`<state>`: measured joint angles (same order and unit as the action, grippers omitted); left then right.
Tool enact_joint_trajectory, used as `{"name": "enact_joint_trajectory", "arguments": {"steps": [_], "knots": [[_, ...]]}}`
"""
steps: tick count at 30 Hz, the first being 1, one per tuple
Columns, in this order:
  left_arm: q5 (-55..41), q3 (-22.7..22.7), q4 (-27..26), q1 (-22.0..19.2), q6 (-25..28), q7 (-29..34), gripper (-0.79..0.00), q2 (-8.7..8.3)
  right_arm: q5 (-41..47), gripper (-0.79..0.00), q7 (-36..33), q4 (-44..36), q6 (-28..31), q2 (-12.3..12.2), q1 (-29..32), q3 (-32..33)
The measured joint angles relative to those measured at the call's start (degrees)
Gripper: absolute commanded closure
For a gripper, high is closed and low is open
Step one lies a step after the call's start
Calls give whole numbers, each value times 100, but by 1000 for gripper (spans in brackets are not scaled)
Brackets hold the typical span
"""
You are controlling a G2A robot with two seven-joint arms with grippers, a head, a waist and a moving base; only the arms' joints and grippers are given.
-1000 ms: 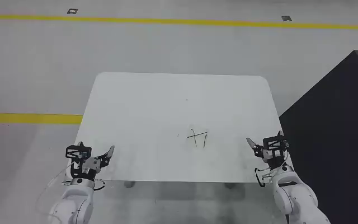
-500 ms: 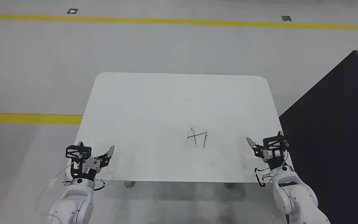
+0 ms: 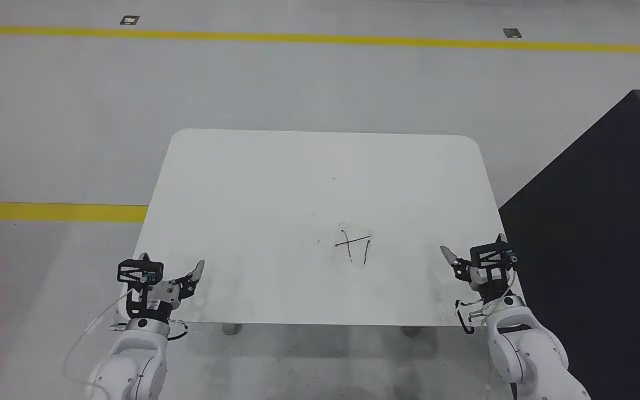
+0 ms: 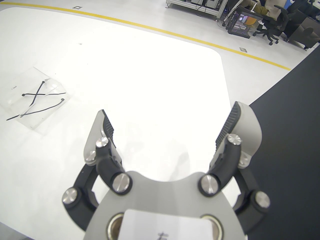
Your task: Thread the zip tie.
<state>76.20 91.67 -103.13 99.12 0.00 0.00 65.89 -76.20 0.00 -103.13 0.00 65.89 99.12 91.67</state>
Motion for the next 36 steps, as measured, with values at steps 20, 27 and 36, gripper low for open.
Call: {"name": "enact_joint_trajectory", "arguments": {"steps": [20,27,36], "knots": [[0,0,0,0,0,0,-785,0,4605,-785,-5599,-756,1157,-234,-2204,471],[0,0,0,0,0,0,-785,0,5648,-785,-7117,-417,616,-287,-2952,530],[0,0,0,0,0,0,-785,0,5638,-785,-6911,-420,621,-287,-2942,529]]}}
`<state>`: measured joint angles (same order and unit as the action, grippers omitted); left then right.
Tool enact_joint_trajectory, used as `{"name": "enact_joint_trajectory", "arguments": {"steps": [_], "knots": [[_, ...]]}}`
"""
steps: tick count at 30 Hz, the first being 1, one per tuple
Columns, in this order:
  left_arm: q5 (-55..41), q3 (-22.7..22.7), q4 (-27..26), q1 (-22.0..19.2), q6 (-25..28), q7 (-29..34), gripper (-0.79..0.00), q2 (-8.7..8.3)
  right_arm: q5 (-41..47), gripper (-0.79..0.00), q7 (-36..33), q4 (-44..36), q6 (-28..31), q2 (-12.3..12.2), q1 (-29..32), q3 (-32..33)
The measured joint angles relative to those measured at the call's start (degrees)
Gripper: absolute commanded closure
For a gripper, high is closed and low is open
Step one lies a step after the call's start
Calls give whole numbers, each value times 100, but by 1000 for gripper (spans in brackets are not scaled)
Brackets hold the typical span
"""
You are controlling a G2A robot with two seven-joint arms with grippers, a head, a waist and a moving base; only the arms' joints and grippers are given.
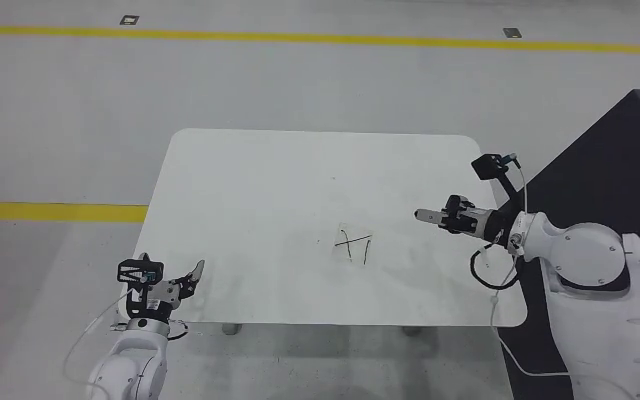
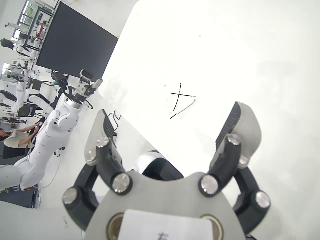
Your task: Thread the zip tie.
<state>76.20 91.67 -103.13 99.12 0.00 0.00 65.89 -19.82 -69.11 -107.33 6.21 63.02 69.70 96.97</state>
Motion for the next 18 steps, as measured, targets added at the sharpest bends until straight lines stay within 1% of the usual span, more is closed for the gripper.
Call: {"name": "enact_joint_trajectory", "arguments": {"steps": [15,16,18], "knots": [[0,0,0,0,0,0,-785,0,1,-785,-1,-1,0,0,0,-1],[0,0,0,0,0,0,-785,0,25,-785,-18,-12,20,4,3,-25],[0,0,0,0,0,0,-785,0,375,-785,-275,34,21,6,-78,-234]]}}
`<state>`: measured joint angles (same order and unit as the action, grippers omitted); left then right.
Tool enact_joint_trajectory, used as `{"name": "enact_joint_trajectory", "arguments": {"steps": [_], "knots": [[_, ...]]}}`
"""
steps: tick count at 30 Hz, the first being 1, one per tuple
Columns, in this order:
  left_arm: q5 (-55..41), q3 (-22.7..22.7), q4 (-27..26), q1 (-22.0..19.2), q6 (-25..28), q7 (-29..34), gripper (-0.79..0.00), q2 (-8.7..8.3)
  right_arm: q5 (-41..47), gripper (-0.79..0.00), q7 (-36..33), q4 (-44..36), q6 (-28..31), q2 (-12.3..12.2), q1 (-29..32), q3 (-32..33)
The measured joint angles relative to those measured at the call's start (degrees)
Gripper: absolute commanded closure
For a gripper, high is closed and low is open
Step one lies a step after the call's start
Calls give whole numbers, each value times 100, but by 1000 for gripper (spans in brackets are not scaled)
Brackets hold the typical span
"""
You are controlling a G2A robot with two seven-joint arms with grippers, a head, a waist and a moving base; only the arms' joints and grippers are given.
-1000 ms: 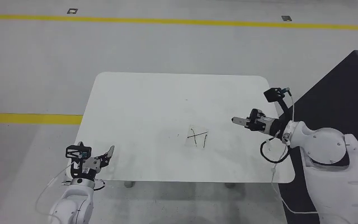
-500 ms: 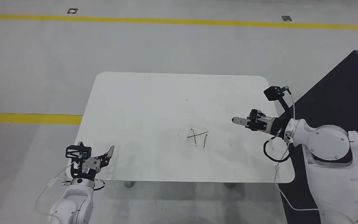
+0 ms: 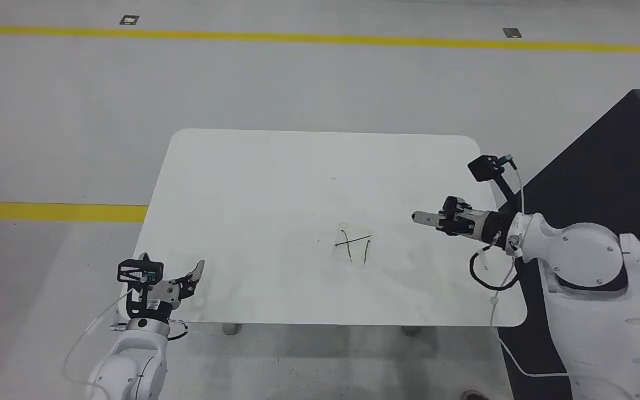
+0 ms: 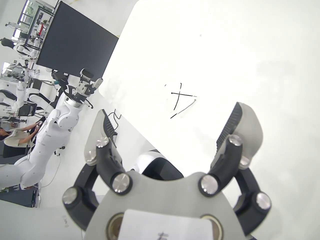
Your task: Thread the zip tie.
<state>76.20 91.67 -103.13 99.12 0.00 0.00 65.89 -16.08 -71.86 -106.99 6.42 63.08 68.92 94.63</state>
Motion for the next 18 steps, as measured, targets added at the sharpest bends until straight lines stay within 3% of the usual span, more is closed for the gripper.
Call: {"name": "enact_joint_trajectory", "arguments": {"steps": [2,5,11,18], "knots": [[0,0,0,0,0,0,-785,0,456,-785,-656,160,-403,-25,-341,-285],[0,0,0,0,0,0,-785,0,361,-785,-1540,648,-1301,-43,-1113,-952],[0,0,0,0,0,0,-785,0,181,-785,-1613,1758,-2248,-39,-2530,-2585],[0,0,0,0,0,0,-785,0,525,-785,-1612,3247,-2272,161,-3842,-4091]]}}
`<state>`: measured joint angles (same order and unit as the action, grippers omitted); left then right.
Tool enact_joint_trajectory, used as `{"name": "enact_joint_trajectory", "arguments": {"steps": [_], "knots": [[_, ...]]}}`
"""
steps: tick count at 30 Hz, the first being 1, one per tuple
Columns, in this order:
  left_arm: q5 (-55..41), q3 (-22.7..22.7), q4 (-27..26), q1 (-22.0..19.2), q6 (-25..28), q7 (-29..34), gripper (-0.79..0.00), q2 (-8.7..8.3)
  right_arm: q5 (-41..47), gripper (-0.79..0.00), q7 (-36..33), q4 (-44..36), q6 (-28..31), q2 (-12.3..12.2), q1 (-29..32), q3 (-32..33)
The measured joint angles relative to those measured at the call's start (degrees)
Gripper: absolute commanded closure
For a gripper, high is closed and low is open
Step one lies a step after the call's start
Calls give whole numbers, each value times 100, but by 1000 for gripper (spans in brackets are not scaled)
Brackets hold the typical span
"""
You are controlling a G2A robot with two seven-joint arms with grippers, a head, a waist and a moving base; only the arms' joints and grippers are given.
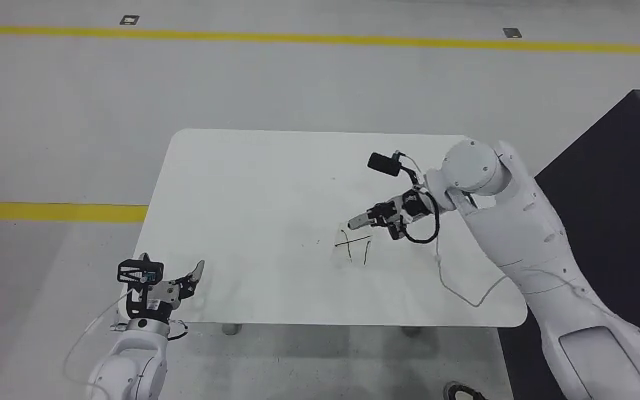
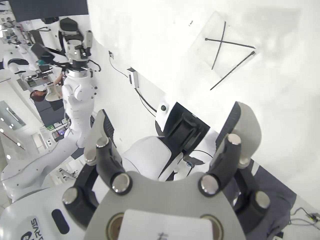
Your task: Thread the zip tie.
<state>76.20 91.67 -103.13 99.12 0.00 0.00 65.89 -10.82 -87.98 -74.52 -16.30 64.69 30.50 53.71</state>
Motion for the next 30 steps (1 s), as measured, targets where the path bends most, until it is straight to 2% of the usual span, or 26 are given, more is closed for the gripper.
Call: {"name": "enact_joint_trajectory", "arguments": {"steps": [2,13,17,20,22,25,26,27,30], "knots": [[0,0,0,0,0,0,-785,0,148,-785,-1,211,0,55,-232,-280],[0,0,0,0,0,0,-785,0,146,-785,0,208,0,52,-224,-260],[0,0,0,0,0,0,-785,0,283,-785,405,-5,169,67,-179,-354],[0,0,0,0,0,0,-785,0,-440,-785,729,78,-548,157,-354,-840],[0,0,0,0,0,0,-785,0,-626,-785,851,320,-842,236,-528,-1181],[0,0,0,0,0,0,-785,0,-346,-557,950,818,-955,363,-846,-1703],[0,0,0,0,0,0,-785,0,-196,-434,971,989,-973,412,-969,-1883],[0,0,0,0,0,0,-785,0,-76,-382,971,1085,-972,448,-1055,-2004],[0,0,0,0,0,0,-785,0,197,-314,964,1323,-964,555,-1281,-2375]]}}
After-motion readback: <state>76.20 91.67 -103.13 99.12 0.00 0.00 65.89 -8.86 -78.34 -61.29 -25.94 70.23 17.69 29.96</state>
